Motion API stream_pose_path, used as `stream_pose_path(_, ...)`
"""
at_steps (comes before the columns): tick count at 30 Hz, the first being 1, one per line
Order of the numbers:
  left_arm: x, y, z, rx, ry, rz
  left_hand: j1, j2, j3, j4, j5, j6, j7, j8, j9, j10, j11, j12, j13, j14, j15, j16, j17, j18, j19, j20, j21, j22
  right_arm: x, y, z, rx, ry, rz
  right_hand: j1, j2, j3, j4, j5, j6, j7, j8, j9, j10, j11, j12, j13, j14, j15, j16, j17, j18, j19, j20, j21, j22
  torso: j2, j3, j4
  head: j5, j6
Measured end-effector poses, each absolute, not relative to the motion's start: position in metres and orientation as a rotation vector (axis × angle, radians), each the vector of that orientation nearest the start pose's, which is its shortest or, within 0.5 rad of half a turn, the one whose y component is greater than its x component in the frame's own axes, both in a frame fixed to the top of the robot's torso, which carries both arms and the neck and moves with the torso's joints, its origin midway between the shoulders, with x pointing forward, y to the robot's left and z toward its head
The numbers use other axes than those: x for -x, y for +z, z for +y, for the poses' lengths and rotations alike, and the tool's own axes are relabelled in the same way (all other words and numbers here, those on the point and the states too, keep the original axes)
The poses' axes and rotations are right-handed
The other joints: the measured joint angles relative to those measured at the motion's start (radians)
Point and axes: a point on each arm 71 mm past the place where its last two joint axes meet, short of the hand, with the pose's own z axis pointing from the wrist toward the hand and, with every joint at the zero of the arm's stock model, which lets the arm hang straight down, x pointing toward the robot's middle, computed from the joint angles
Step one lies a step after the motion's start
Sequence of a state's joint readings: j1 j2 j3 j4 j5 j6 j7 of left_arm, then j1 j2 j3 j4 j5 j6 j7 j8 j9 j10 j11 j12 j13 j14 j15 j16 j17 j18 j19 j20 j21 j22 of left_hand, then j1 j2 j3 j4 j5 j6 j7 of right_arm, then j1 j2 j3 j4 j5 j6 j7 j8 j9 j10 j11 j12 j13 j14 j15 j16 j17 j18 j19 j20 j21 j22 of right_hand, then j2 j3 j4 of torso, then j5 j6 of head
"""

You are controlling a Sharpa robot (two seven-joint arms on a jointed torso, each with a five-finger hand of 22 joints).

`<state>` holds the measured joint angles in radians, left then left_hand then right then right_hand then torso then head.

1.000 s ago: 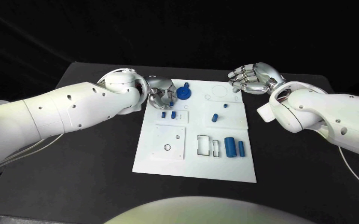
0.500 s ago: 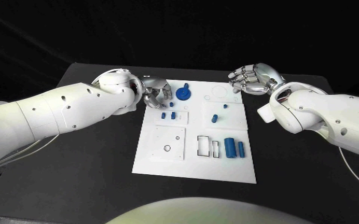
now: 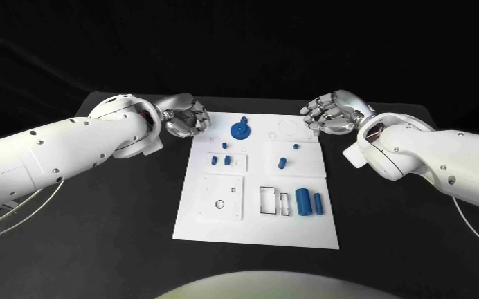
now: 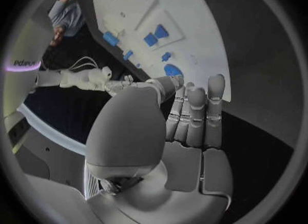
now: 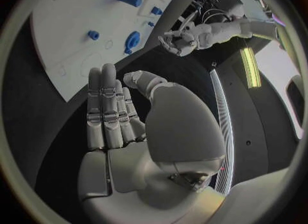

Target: Assemble the parts on the task board

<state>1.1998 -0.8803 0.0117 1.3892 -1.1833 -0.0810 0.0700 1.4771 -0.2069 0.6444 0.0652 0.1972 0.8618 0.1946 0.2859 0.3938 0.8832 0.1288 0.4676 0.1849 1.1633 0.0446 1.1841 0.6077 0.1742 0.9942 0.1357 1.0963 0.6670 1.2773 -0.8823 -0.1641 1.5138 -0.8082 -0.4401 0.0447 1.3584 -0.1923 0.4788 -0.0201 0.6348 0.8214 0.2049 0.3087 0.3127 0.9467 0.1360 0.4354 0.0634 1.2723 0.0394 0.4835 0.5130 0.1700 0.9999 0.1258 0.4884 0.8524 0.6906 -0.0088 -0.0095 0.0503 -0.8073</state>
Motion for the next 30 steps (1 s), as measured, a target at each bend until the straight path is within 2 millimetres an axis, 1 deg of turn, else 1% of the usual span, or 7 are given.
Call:
stream_pose_path(3, -0.505, -0.180, 0.255, 0.190, -0.961, 1.820, -0.018, 0.008, 0.013, -0.006, 0.000, 0.003, 0.003, 0.000, 0.001, 0.000, 0.000, 0.000, -0.011, -0.054, 0.000, -0.086, -0.078, 0.004, -0.039, 0.000, -0.038, -0.035, -0.489, -0.190, -0.231, -0.295, 0.866, 1.704, 0.004, -0.004, 0.008, -0.010, 0.000, 0.042, -0.006, -0.016, -0.018, 0.054, -0.014, -0.038, 0.000, 0.049, -0.017, 0.051, 0.044, 0.000, 0.004, -0.007, 0.092, 0.081, -0.001, -0.0009, 0.0000, -0.016, 0.007)
stream_pose_path(9, -0.496, -0.171, 0.248, 0.506, -1.290, 1.716, -0.056, 0.023, 0.002, -0.010, 0.000, 0.003, 0.003, 0.004, 0.004, 0.003, 0.003, 0.000, -0.022, -0.090, 0.008, -0.161, -0.120, 0.004, -0.076, 0.007, -0.084, -0.063, -0.488, -0.193, -0.222, -0.022, 0.763, 1.727, 0.014, -0.015, 0.033, -0.025, 0.000, 0.105, -0.025, -0.044, -0.041, 0.127, -0.033, -0.117, 0.000, 0.130, -0.038, 0.177, 0.144, 0.000, 0.042, -0.029, 0.210, 0.171, -0.001, -0.0014, 0.0006, -0.041, 0.023)
stream_pose_path(13, -0.492, -0.167, 0.244, 0.660, -1.448, 1.633, -0.059, 0.025, -0.006, -0.007, 0.000, 0.003, 0.003, 0.006, 0.005, 0.004, 0.003, 0.000, -0.022, -0.092, 0.009, -0.166, -0.124, 0.004, -0.076, 0.007, -0.095, -0.071, -0.486, -0.198, -0.215, 0.150, 0.680, 1.728, -0.008, -0.038, 0.056, -0.010, 0.000, 0.119, -0.030, -0.065, -0.050, 0.148, -0.037, -0.175, 0.001, 0.189, -0.038, 0.454, 0.386, 0.000, 0.125, -0.028, 0.329, 0.247, -0.001, -0.0021, 0.0007, -0.053, 0.028)
stream_pose_path(15, -0.491, -0.165, 0.243, 0.706, -1.491, 1.602, -0.064, 0.030, -0.012, -0.007, 0.000, 0.003, 0.003, 0.006, 0.005, 0.007, 0.007, 0.000, -0.022, -0.092, 0.009, -0.170, -0.126, 0.004, -0.076, 0.007, -0.095, -0.073, -0.485, -0.199, -0.211, 0.209, 0.648, 1.723, -0.013, -0.042, 0.063, -0.003, 0.000, 0.124, -0.032, -0.065, -0.051, 0.153, -0.039, -0.193, 0.001, 0.189, -0.038, 0.528, 0.450, 0.000, 0.159, -0.026, 0.382, 0.281, -0.001, -0.0022, 0.0006, -0.057, 0.030)
stream_pose_path(19, -0.491, -0.163, 0.244, 0.784, -1.553, 1.548, -0.069, 0.025, -0.023, -0.005, 0.000, 0.003, 0.003, 0.006, 0.006, 0.011, 0.003, 0.000, -0.022, -0.095, 0.006, -0.174, -0.128, 0.004, -0.076, 0.007, -0.107, -0.080, -0.485, -0.202, -0.205, 0.301, 0.590, 1.715, -0.024, -0.052, 0.069, 0.004, 0.000, 0.124, -0.032, -0.070, -0.051, 0.153, -0.039, -0.208, 0.001, 0.189, -0.038, 0.577, 0.492, -0.001, 0.181, -0.023, 0.419, 0.305, 0.000, -0.0014, 0.0006, -0.056, 0.033)
stream_pose_path(21, -0.492, -0.162, 0.245, 0.818, -1.573, 1.525, -0.071, 0.024, -0.024, -0.006, 0.004, 0.003, 0.003, 0.006, 0.006, 0.011, 0.003, 0.004, -0.022, -0.095, 0.006, -0.174, -0.128, 0.004, -0.076, 0.007, -0.110, -0.082, -0.484, -0.204, -0.202, 0.330, 0.571, 1.714, -0.046, -0.055, 0.068, 0.024, 0.000, 0.124, -0.032, -0.075, -0.051, 0.156, -0.036, -0.217, 0.002, 0.193, -0.035, 0.610, 0.520, -0.016, 0.196, -0.018, 0.436, 0.316, 0.000, -0.0009, 0.0006, -0.054, 0.033)
stream_pose_path(30, -0.495, -0.161, 0.250, 0.933, -1.618, 1.441, -0.079, 0.024, -0.029, -0.006, 0.004, 0.003, 0.003, 0.006, 0.006, 0.011, 0.003, 0.005, -0.023, -0.095, 0.006, -0.174, -0.129, 0.004, -0.076, 0.007, -0.115, -0.086, -0.480, -0.216, -0.189, 0.402, 0.532, 1.734, -0.075, -0.058, 0.057, 0.072, 0.000, 0.129, -0.037, -0.075, -0.047, 0.159, -0.039, -0.229, 0.004, 0.193, -0.034, 0.671, 0.569, -0.016, 0.231, -0.014, 0.475, 0.339, 0.003, 0.0010, 0.0010, -0.050, 0.029)
